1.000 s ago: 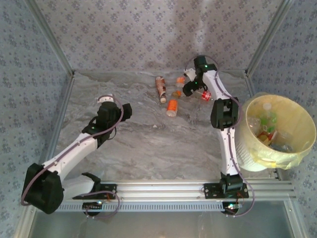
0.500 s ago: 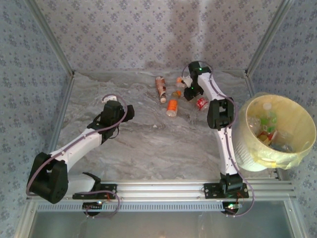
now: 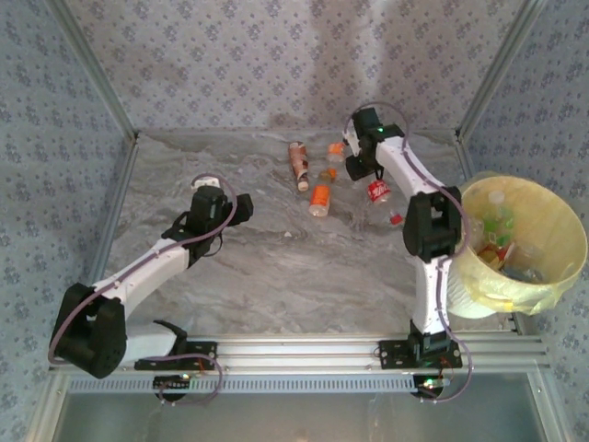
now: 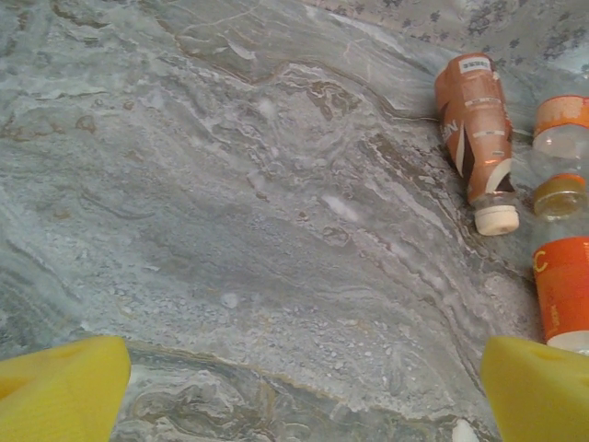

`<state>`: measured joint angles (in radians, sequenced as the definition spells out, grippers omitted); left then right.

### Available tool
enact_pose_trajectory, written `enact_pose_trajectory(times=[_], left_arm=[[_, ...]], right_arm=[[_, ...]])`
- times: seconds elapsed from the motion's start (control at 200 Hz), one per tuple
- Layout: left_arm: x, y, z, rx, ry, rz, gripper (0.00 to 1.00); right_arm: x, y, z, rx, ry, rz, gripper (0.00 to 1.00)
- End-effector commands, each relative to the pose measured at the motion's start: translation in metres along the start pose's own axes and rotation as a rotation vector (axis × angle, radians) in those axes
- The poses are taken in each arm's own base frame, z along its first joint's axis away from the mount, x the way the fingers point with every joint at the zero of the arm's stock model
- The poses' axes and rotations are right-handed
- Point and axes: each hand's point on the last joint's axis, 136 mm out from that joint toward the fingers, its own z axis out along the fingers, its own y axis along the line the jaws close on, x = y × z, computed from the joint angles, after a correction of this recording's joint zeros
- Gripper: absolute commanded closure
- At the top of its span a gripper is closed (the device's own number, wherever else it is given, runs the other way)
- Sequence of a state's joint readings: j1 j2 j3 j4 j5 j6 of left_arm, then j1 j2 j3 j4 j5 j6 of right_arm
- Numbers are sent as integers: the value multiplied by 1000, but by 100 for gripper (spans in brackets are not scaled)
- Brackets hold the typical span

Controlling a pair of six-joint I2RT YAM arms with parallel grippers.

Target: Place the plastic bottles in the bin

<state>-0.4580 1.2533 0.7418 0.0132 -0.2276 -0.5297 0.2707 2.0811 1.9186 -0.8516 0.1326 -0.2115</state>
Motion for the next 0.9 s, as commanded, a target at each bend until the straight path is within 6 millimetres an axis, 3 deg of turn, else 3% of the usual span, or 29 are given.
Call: enact_pose_trajectory(times=[0.0, 0.315, 0.575, 0.744, 0.894], left_arm=[[-12, -10, -2, 51, -37, -25, 2], [-19, -20, -11, 113, -59, -52, 2], [-20, -25, -21, 156, -73, -94, 2], [-23, -26, -26, 172, -83, -110, 2], [-23, -27, -26, 176, -82, -117, 2]], right_arm=[[-20, -6, -61, 52, -176, 74, 60], [-21, -3, -205, 9, -593, 199, 63], [0, -11, -333, -26, -918, 252, 64], [23, -34, -402, 73, -1095, 316, 65], [56, -63, -443, 248, -1212, 390, 66]])
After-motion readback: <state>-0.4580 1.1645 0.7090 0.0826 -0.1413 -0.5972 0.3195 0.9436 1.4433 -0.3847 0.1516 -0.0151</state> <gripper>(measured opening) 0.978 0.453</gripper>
